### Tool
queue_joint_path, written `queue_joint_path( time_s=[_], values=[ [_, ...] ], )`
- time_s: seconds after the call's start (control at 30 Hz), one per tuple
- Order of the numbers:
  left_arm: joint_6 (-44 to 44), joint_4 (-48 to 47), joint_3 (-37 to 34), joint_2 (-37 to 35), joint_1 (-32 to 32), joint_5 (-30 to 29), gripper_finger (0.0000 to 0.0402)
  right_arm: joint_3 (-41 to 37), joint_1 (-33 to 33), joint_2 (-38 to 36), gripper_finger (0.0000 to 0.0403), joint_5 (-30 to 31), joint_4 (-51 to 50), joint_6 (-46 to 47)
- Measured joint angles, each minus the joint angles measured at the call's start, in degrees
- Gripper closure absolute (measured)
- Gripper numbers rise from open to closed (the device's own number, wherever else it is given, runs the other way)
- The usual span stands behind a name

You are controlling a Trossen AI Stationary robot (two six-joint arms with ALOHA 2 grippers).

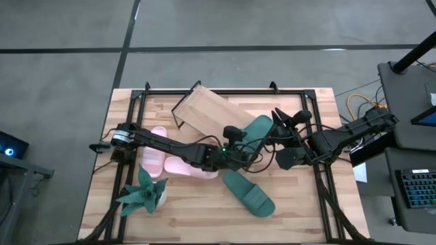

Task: Pick and place slides into the shelf
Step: Put the right green slide on the shelf

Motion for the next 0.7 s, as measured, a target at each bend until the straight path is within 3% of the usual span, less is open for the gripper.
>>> queue_joint_path(
  time_s=[0.53,0.6,0.7],
  values=[
    [0.24,-2.55,0.30,-0.35,0.08,5.18,0.0121,-1.11,0.00,-0.01,0.0339,-0.48,-0.02,1.84],
    [0.24,-2.57,0.28,-0.64,0.11,5.43,0.0121,-1.21,0.00,-0.55,0.0339,-4.31,-0.87,3.67],
    [0.22,-2.63,0.28,-0.83,0.16,5.65,0.0121,-1.45,0.00,-2.75,0.0339,-15.08,-1.52,6.27]
  ],
)
